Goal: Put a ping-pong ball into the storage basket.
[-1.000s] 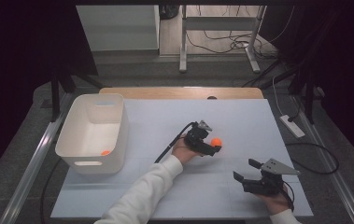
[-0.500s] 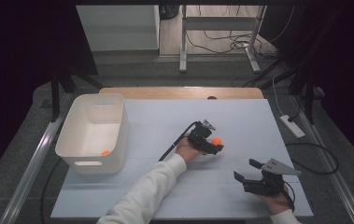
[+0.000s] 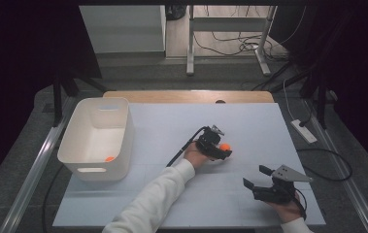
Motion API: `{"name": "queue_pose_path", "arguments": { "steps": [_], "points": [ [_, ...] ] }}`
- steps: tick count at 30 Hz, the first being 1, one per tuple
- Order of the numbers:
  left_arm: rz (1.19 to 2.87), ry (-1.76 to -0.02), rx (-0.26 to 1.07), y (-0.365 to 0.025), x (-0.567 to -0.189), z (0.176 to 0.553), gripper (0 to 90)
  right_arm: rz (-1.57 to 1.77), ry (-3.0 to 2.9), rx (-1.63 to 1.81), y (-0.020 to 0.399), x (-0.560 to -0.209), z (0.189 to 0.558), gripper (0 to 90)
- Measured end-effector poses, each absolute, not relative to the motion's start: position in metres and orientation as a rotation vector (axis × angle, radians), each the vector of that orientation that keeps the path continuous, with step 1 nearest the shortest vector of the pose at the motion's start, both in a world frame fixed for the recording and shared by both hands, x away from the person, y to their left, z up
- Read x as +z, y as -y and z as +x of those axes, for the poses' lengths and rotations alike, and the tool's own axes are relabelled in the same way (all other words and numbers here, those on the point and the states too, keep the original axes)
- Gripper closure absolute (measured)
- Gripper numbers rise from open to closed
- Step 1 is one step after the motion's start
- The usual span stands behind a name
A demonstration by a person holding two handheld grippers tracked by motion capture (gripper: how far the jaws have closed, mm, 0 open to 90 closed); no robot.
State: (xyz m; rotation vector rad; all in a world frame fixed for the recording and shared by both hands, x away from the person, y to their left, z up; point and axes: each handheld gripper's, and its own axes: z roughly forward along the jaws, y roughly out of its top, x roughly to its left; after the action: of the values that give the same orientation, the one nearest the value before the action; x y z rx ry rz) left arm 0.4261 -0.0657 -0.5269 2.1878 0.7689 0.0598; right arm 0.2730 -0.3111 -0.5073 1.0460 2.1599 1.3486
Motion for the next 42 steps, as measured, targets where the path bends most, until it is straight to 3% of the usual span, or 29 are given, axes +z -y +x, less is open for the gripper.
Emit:
{"name": "queue_pose_path", "arguments": {
  "steps": [8, 42],
  "points": [
    [2.190, -0.768, 0.044, 0.066, -0.528, 0.426, 49.9, 1.044, -2.159, 1.352, 0.311, -0.508, 0.273, 16.4],
    [2.119, -0.714, 0.024, 0.056, -0.505, 0.412, 50.7, 1.043, -2.155, 1.346, 0.312, -0.507, 0.272, 16.4]
  ]
}}
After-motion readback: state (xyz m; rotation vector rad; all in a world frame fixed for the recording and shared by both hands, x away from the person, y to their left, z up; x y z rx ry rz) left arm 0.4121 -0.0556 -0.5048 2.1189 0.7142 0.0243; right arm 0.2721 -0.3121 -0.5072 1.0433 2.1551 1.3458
